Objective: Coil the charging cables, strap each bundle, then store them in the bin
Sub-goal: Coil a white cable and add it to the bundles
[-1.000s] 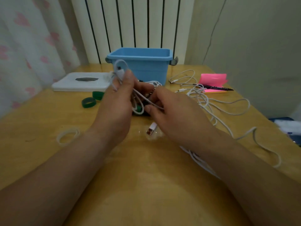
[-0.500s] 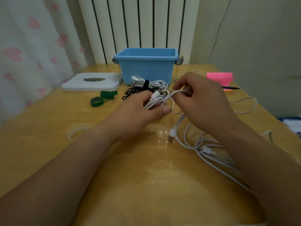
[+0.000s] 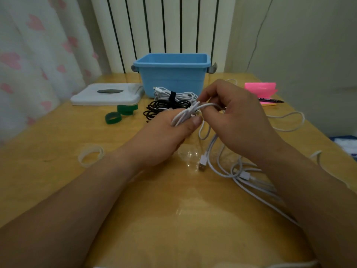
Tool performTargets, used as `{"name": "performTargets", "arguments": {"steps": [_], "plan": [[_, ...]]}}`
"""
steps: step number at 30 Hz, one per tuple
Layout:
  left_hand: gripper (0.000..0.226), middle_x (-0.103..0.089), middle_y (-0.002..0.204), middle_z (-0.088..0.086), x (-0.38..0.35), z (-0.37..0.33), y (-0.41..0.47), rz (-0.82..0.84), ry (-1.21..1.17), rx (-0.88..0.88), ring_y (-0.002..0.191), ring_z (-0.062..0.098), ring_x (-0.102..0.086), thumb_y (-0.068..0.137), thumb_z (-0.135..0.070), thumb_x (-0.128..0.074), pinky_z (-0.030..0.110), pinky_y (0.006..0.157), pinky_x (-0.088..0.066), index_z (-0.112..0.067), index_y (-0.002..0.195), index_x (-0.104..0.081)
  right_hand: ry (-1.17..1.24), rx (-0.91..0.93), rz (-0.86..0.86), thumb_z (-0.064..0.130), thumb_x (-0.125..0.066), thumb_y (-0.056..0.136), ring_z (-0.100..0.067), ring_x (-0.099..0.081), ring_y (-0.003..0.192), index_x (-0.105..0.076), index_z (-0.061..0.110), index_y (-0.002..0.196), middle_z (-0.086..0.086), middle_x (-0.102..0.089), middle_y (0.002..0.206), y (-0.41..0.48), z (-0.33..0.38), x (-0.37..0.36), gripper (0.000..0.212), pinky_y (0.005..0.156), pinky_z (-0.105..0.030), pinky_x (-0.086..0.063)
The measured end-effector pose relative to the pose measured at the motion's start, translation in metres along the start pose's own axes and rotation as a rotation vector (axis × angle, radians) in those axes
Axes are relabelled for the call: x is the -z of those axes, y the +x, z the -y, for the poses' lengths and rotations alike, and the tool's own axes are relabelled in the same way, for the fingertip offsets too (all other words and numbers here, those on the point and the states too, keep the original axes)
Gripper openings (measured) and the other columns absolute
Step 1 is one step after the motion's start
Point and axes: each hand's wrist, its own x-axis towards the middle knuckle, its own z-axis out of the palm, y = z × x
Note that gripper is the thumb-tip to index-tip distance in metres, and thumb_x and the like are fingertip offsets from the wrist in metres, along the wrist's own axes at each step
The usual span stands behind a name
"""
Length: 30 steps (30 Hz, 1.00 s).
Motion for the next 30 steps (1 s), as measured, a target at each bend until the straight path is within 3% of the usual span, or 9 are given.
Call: {"name": "performTargets", "arguments": {"steps": [4,8,11,13,15,21,24,28,30], "plan": [[0.043,-0.036,0.06,-0.001,0.011,-0.001,0.003,-0.122,-0.421,0.09,0.05,0.016,-0.028,0.113,-0.04,-0.051,0.031,0.045,-0.022,-0.026,0.072,-0.052,-0.118,0.021,0.062,0.027,-0.064,0.1,-0.014,-0.066,0.078,-0.066,0.027,0.101,0.008,-0.069,0.082,0.0,-0.008,0.0,0.002,0.068,-0.04,-0.053],[0.045,-0.027,0.059,-0.003,0.045,0.008,0.01,-0.418,-0.843,0.055,0.047,0.013,-0.024,0.114,-0.043,-0.046,0.027,0.041,-0.021,-0.025,0.073,-0.045,-0.3,-0.079,0.1,0.047,-0.055,0.105,-0.017,-0.063,0.072,-0.061,0.024,0.088,0.007,-0.066,0.074,0.005,-0.023,0.011,0.03,0.065,-0.039,-0.049],[0.039,-0.029,0.059,-0.005,0.038,0.015,0.013,-0.398,-0.891,0.131,0.05,0.01,-0.028,0.111,-0.042,-0.054,0.024,0.044,-0.025,-0.025,0.077,-0.049,-0.239,-0.079,0.094,0.044,-0.054,0.106,-0.017,-0.066,0.075,-0.062,0.027,0.094,0.007,-0.07,0.077,0.002,-0.016,0.008,0.023,0.071,-0.045,-0.054],[0.031,-0.032,0.059,-0.006,0.022,0.012,0.016,-0.328,-0.888,0.134,0.052,0.009,-0.033,0.102,-0.042,-0.068,0.023,0.047,-0.031,-0.024,0.082,-0.052,-0.204,-0.062,0.113,0.037,-0.053,0.107,-0.018,-0.067,0.079,-0.061,0.03,0.112,0.007,-0.071,0.083,0.0,-0.006,-0.002,0.011,0.073,-0.046,-0.056],[0.03,-0.038,0.059,-0.007,0.014,0.008,0.019,-0.298,-0.871,0.107,0.055,0.009,-0.04,0.09,-0.043,-0.076,0.023,0.053,-0.038,-0.02,0.092,-0.056,-0.191,-0.037,0.133,0.032,-0.051,0.108,-0.02,-0.065,0.079,-0.059,0.029,0.122,0.006,-0.069,0.085,-0.003,0.002,-0.008,0.016,0.072,-0.046,-0.054],[0.047,-0.045,0.069,-0.003,0.021,0.01,0.022,-0.343,-0.997,0.085,0.065,0.011,-0.051,0.078,-0.049,-0.081,0.032,0.076,-0.046,-0.018,0.106,-0.059,-0.292,0.034,0.302,0.043,-0.045,0.105,-0.018,-0.06,0.072,-0.066,0.025,0.103,0.006,-0.064,0.075,-0.01,0.013,-0.014,0.028,0.065,-0.04,-0.049],[0.057,-0.045,0.072,-0.003,0.029,0.011,0.021,-0.348,-1.076,0.09,0.068,0.012,-0.05,0.08,-0.049,-0.083,0.031,0.078,-0.046,-0.014,0.119,-0.062,-0.415,0.125,0.449,0.047,-0.043,0.105,-0.018,-0.06,0.071,-0.063,0.027,0.096,0.007,-0.062,0.072,-0.013,0.021,-0.019,0.03,0.064,-0.036,-0.047],[0.022,-0.044,0.068,-0.001,0.028,0.013,0.022,-0.39,-0.951,0.111,0.063,0.013,-0.05,0.099,-0.031,-0.076,0.029,0.064,-0.048,-0.017,0.095,-0.06,-0.465,0.236,0.465,0.05,-0.038,0.099,-0.02,-0.058,0.063,-0.066,0.029,0.1,0.006,-0.057,0.065,-0.016,0.024,-0.024,0.035,0.063,-0.037,-0.051],[0.017,-0.06,0.076,0.005,0.027,0.014,0.023,-0.421,-0.936,0.092,0.073,0.018,-0.063,0.105,-0.027,-0.07,0.037,0.073,-0.056,-0.016,0.094,-0.063,-0.45,0.231,0.484,0.052,-0.039,0.098,-0.021,-0.06,0.067,-0.066,0.032,0.106,0.009,-0.051,0.065,-0.018,0.024,-0.025,0.035,0.065,-0.038,-0.053]]}}
